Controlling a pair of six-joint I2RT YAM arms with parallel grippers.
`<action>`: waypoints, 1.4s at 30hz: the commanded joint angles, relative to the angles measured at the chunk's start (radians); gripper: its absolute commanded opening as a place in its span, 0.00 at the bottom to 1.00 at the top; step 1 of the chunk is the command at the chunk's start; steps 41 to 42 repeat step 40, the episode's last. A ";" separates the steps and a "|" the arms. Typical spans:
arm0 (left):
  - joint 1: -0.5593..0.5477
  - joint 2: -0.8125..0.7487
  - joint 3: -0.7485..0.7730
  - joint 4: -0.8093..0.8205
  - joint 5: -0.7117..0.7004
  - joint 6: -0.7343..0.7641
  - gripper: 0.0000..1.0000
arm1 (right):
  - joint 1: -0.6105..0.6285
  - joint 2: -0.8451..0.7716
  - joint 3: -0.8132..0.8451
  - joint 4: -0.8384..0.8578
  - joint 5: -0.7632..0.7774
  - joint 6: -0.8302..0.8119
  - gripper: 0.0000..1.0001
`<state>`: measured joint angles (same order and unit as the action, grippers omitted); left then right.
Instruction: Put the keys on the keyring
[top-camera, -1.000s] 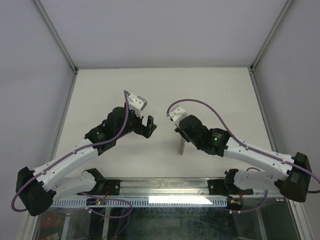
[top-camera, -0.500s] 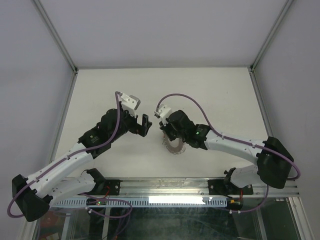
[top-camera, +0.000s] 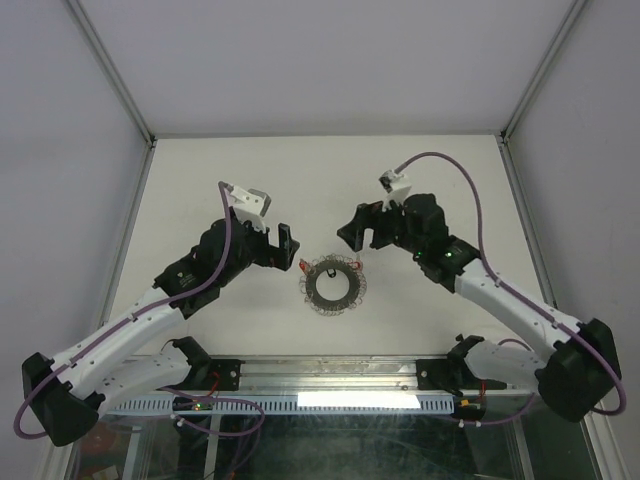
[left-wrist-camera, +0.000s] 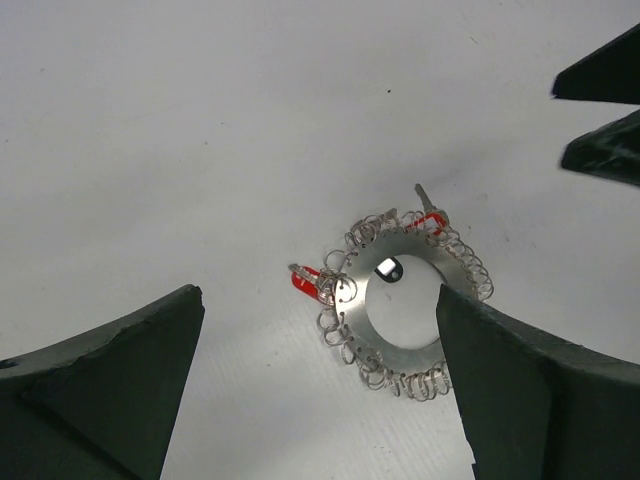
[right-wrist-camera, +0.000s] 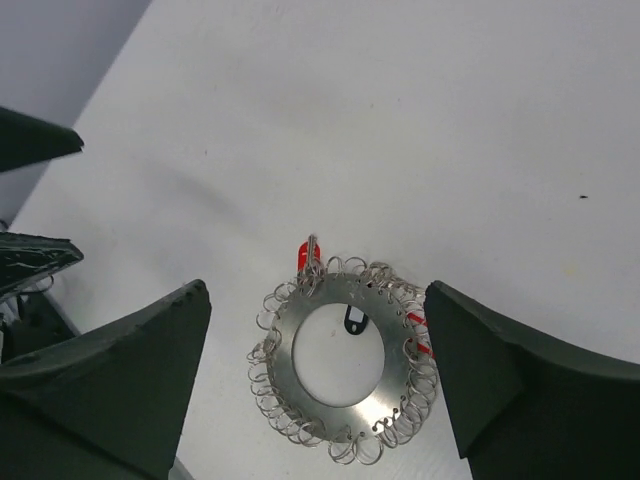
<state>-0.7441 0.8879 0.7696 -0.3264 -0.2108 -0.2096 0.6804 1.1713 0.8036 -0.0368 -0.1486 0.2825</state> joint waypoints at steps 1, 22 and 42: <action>0.010 -0.014 0.037 -0.007 -0.059 -0.116 0.99 | -0.101 -0.149 0.040 -0.119 -0.091 0.111 0.94; 0.010 -0.517 -0.064 -0.227 -0.326 -0.161 0.99 | -0.127 -0.770 0.035 -0.507 0.315 -0.027 1.00; 0.010 -0.430 -0.078 -0.229 -0.333 -0.120 0.99 | -0.127 -0.828 -0.079 -0.531 0.387 -0.006 1.00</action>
